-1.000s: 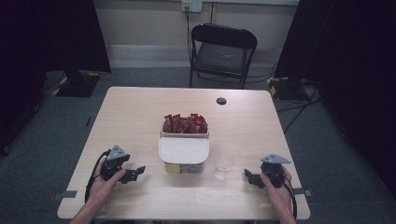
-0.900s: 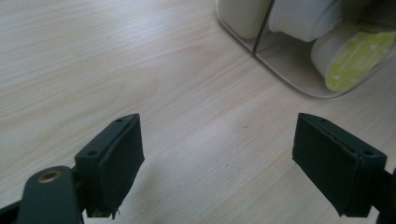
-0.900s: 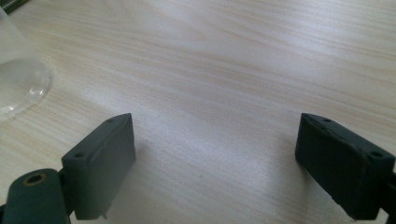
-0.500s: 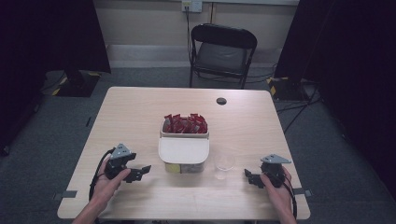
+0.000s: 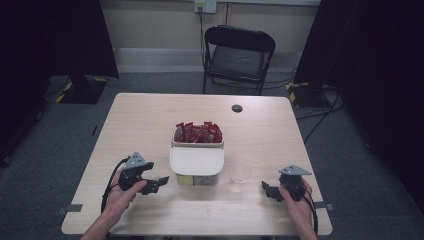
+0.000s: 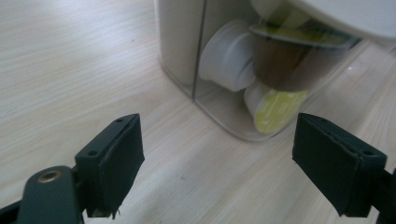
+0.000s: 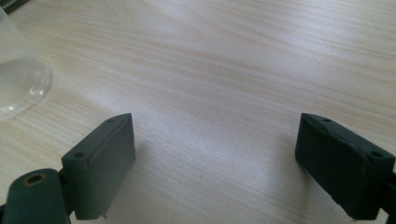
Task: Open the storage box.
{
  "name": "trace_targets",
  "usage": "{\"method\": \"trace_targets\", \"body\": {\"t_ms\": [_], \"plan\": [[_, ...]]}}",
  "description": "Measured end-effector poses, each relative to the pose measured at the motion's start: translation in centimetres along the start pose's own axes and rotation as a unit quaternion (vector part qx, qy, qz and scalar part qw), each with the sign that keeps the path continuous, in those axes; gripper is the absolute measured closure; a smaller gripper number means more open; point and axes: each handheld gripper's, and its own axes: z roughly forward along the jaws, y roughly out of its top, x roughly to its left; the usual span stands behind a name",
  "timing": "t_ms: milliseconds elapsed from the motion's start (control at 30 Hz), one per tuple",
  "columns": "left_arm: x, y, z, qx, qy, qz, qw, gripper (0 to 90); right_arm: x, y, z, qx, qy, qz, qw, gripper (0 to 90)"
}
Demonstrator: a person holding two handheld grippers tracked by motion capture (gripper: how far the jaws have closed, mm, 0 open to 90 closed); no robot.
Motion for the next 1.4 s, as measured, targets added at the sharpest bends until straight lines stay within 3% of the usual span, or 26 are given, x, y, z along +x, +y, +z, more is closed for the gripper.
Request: {"method": "trace_targets", "body": {"t_ms": [200,900,1067,1200,1400], "plan": [[-0.4,0.1,0.5,0.008,-0.009,0.008,0.9999,16.1,0.0,0.0,0.0,0.0,0.0,0.0,1.0,11.5],[-1.6,1.9,1.8,0.0,-0.03,0.014,0.9994,15.4,0.0,0.0,0.0,0.0,0.0,0.0,1.0,11.5],[-1.7,2.2,2.0,0.001,-0.035,0.026,0.9991,15.4,0.0,0.0,0.0,0.0,0.0,-0.001,1.0,11.4],[-1.9,2.7,1.8,-0.014,-0.049,0.01,0.9987,15.3,0.0,0.0,0.0,0.0,0.0,-0.001,1.0,11.4],[-1.8,2.9,1.6,-0.015,-0.052,0.013,0.9985,15.0,0.0,0.0,0.0,0.0,0.0,-0.001,1.0,11.4]]}}
